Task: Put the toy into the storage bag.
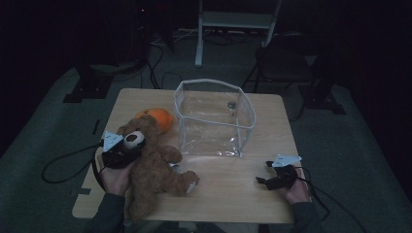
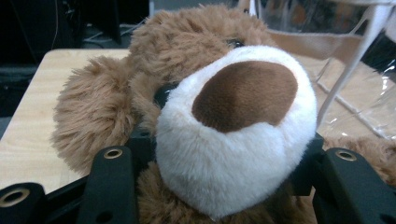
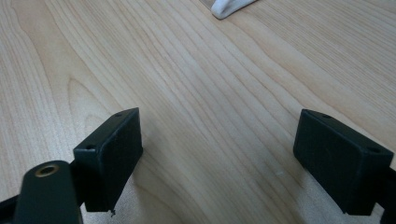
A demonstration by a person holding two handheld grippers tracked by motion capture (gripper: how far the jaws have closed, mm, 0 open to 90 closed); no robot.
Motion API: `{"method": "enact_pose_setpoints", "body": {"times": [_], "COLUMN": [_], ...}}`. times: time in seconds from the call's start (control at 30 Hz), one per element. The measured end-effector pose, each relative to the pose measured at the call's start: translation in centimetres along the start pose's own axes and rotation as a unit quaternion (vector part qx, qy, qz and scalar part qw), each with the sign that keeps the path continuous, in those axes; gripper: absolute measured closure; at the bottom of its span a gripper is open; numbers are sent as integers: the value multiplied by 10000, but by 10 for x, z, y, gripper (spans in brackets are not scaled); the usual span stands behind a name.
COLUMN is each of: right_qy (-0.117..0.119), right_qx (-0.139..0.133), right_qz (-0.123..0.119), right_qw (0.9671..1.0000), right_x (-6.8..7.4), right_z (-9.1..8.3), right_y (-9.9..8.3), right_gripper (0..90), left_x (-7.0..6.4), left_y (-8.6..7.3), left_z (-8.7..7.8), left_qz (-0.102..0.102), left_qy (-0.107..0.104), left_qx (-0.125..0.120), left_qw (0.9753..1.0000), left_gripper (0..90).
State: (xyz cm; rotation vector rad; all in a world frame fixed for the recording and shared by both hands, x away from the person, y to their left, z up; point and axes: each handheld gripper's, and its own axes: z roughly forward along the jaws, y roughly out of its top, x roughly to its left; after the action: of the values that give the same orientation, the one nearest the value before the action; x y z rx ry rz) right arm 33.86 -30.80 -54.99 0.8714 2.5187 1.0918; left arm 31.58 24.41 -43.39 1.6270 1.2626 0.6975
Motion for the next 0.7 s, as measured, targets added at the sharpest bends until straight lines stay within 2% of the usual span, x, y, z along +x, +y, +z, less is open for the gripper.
{"method": "enact_pose_setpoints", "body": {"times": [0.33,0.7], "right_qy": [0,-6], "right_qx": [0,1], "right_qz": [-1,6], "right_qw": [10000,10000], "right_x": [0,0], "right_z": [0,0], "right_y": [0,0], "right_gripper": [149,149], "left_x": [-3,-10], "left_y": [13,28], "left_z": [-4,-3], "left_qz": [246,572], "left_qy": [-138,-378], "left_qx": [-251,-494], "left_qw": [9993,9964], "left_gripper": [443,440]}}
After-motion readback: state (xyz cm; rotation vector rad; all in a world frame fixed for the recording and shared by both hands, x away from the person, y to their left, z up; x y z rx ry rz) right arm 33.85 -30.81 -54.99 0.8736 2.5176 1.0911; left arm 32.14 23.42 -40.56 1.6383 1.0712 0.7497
